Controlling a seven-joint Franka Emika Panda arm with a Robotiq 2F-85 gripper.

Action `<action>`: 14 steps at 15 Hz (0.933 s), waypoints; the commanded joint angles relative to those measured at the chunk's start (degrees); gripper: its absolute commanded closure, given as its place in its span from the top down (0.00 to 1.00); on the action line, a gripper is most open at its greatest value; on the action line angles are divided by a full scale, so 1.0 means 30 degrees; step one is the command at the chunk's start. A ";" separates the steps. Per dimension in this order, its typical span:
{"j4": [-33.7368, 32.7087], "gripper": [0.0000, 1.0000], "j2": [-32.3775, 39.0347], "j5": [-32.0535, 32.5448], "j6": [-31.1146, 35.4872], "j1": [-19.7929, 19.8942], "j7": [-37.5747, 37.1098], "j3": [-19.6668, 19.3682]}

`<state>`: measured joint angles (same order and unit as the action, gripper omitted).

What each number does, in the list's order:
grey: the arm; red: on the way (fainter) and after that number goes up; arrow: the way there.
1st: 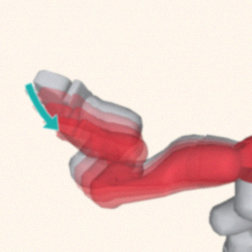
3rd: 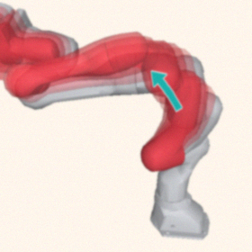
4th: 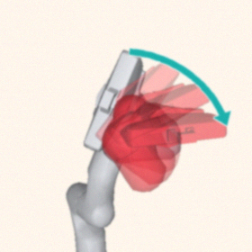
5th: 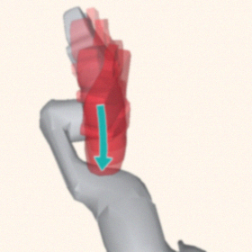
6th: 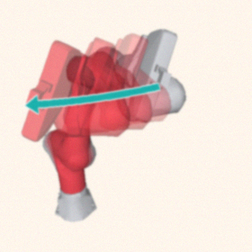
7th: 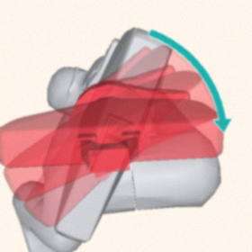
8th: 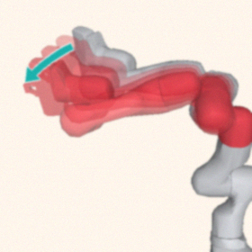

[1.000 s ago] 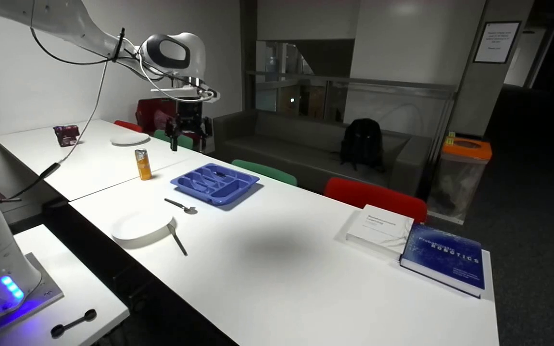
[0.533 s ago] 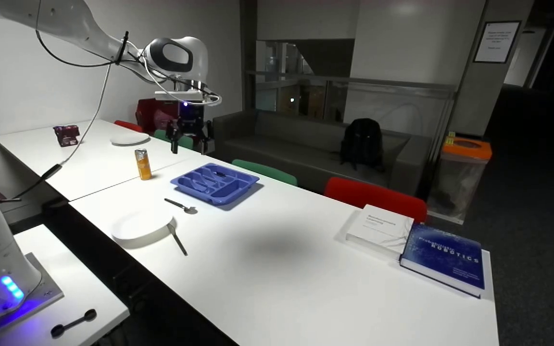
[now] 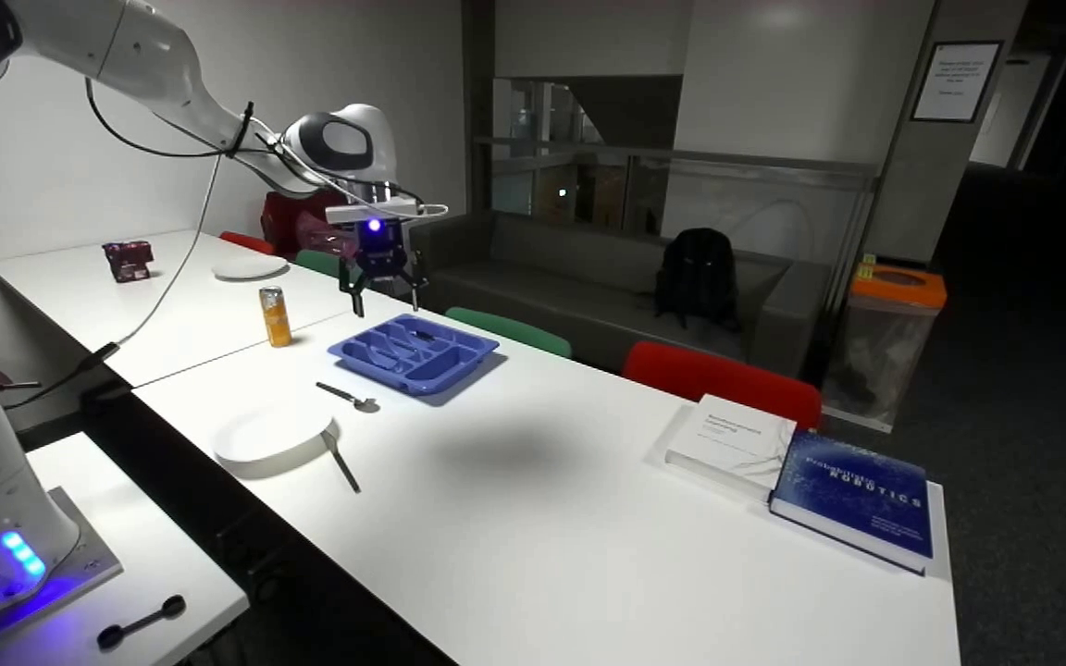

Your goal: Put the knife in blue object

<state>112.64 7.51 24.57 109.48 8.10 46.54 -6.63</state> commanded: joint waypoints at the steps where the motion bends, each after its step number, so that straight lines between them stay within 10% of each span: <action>1: 0.1847 1.00 -0.0512 0.0273 0.2265 0.0467 0.2017 -0.0168; 9: 0.5072 1.00 -0.1995 -0.3306 0.2684 0.1879 1.2364 -0.1067; 14: 0.4343 1.00 -0.0757 -0.2494 0.3087 0.1463 1.0400 -0.1126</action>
<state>125.73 5.24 17.13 118.83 12.72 77.72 -9.79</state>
